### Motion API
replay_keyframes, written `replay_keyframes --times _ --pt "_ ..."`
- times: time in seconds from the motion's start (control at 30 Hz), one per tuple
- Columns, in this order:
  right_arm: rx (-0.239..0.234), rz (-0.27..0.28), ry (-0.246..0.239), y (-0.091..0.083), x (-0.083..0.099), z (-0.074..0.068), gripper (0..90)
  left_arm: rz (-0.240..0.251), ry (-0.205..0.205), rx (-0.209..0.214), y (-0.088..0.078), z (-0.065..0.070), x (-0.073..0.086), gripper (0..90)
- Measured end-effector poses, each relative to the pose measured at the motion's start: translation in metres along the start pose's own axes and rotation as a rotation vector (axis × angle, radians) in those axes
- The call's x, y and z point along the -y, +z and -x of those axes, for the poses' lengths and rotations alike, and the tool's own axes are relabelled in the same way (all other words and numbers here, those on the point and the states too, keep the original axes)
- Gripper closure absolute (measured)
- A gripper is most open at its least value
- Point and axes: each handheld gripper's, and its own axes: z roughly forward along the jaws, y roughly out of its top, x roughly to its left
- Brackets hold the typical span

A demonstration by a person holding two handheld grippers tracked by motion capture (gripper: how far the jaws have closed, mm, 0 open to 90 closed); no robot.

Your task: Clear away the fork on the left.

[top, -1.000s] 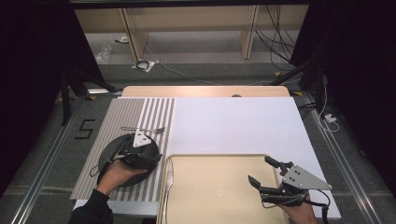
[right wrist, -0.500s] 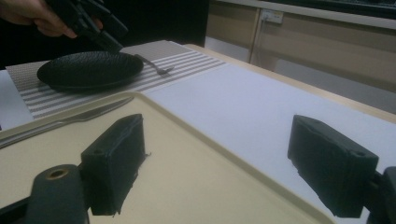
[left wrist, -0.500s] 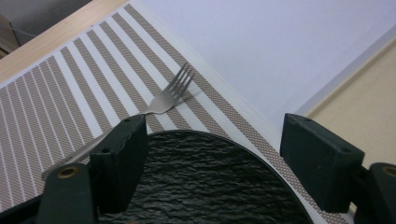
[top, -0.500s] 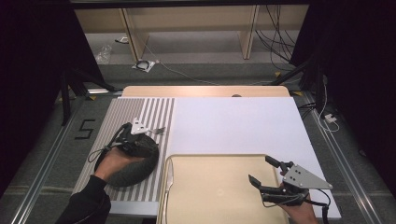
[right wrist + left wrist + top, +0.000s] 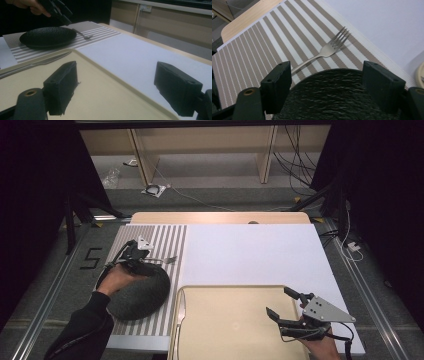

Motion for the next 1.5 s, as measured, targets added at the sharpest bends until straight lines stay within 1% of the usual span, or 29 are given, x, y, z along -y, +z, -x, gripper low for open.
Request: replay_keyframes --times 0.13,0.27,0.37,0.5,0.63,0.73,0.77,0.87,0.9,1.0,1.17,1.2,1.27,1.33,1.4,1.5 --pt "-0.001 -0.003 -0.003 0.0 0.0 0.0 19.7 -0.015 0.003 -0.006 0.004 -0.008 -0.005 24.4" --pt "-0.002 -0.001 -0.002 0.0 0.0 0.0 19.7 -0.041 0.013 -0.01 0.012 -0.014 -0.009 24.6" --pt "-0.002 -0.004 -0.003 0.0 0.0 0.0 19.7 -0.064 0.019 0.001 0.018 -0.019 -0.012 25.7" --pt "-0.002 -0.006 -0.001 0.0 0.0 0.001 19.7 -0.081 0.007 0.017 0.025 -0.026 -0.015 25.6" --pt "-0.004 -0.007 0.0 0.0 0.001 0.001 19.7 -0.11 0.02 0.019 0.032 -0.031 -0.018 25.8" --pt "-0.004 -0.005 -0.001 0.001 0.001 0.001 19.7 -0.126 0.021 0.018 0.037 -0.035 -0.021 26.3" --pt "-0.004 -0.004 0.0 0.001 0.001 0.001 19.7 -0.13 0.03 0.017 0.038 -0.037 -0.023 26.4" --pt "-0.004 -0.004 -0.001 0.001 0.001 0.001 19.7 -0.138 0.034 0.021 0.041 -0.04 -0.026 26.6" --pt "-0.004 -0.003 0.002 0.001 0.001 0.001 19.7 -0.148 0.038 0.022 0.043 -0.041 -0.027 26.8" --pt "-0.004 -0.006 0.003 0.001 0.001 0.001 19.8 -0.175 0.053 0.016 0.048 -0.045 -0.03 27.1" --pt "-0.005 -0.002 0.001 0.001 0.001 0.002 19.7 -0.217 0.074 0.03 0.057 -0.048 -0.033 28.4" --pt "-0.005 -0.006 0.001 0.001 0.001 0.002 19.7 -0.221 0.071 0.029 0.06 -0.048 -0.034 28.4" --pt "-0.006 -0.007 0.004 0.001 0.001 0.002 19.7 -0.239 0.079 0.037 0.063 -0.049 -0.034 29.7" --pt "-0.005 -0.008 0.001 0.001 0.001 0.002 19.8 -0.251 0.088 0.031 0.066 -0.049 -0.034 29.9" --pt "-0.004 -0.008 0.003 0.001 0.001 0.002 19.7 -0.26 0.097 0.04 0.068 -0.049 -0.034 30.1" --pt "-0.003 -0.014 0.004 0.0 0.001 0.003 19.7 -0.271 0.095 0.045 0.072 -0.05 -0.033 30.4"
